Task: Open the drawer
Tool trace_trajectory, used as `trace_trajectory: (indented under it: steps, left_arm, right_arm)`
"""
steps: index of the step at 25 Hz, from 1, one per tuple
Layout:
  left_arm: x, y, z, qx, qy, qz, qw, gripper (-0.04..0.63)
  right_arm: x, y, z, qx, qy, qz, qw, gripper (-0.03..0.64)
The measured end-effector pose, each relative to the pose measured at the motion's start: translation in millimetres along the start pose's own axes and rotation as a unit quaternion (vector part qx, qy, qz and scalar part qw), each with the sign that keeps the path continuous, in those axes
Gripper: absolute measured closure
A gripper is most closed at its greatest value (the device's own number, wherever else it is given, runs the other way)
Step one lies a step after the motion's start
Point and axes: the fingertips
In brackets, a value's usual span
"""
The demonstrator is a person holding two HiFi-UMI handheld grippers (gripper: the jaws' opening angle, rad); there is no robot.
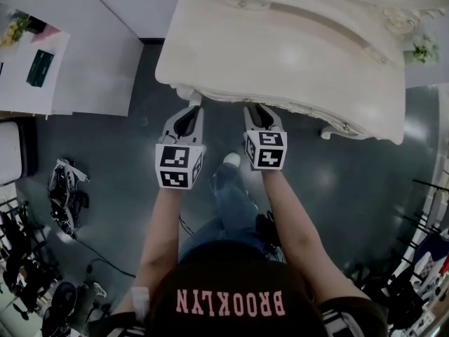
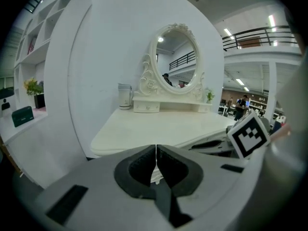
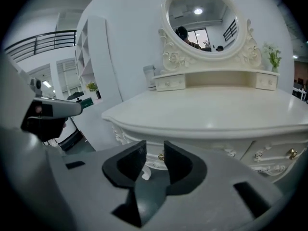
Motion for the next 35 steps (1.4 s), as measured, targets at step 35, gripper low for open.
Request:
trace_trajectory:
  steps: [35]
  left_arm:
    - [10, 31, -19, 0.005, 0.054, -0.058, 0.9968, 0.589]
  right_arm:
    - [62, -22, -69, 0.044, 0.123, -0.105, 0.986, 0.506]
Point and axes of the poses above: the fingertips, and each gripper's own axes: x forward along the fingers, y to its left, z out of its top, and after that the axes turned 14 degrees about -y, right-handed
